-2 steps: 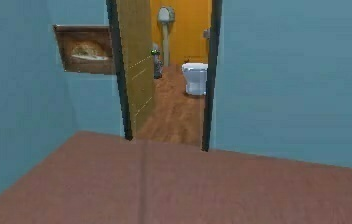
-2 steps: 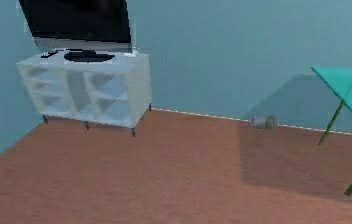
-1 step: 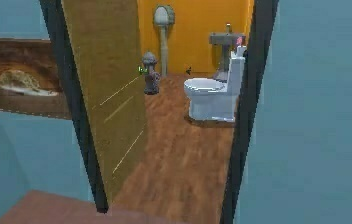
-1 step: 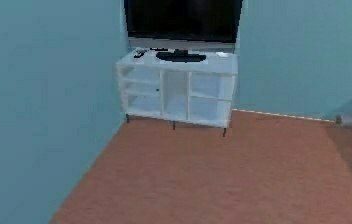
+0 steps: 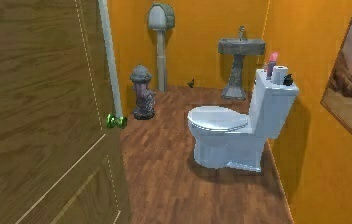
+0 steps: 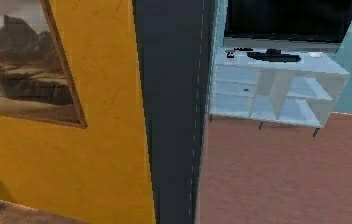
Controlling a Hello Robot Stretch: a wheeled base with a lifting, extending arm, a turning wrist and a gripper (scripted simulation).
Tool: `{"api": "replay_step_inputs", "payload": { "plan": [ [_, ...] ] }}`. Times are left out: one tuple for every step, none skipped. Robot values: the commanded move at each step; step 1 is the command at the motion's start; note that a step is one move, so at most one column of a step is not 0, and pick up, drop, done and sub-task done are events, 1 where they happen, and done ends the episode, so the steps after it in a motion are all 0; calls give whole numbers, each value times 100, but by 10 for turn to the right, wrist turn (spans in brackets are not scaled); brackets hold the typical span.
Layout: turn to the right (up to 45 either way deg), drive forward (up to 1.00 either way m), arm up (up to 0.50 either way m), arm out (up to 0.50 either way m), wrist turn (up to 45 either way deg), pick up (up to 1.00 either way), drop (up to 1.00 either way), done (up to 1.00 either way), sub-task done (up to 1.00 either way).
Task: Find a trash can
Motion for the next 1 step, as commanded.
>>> {"api": "replay_step_inputs", "payload": {
  "plan": [
    [-30, 0, 0, 0, 0, 0, 0, 0, 0]
  ]
}}
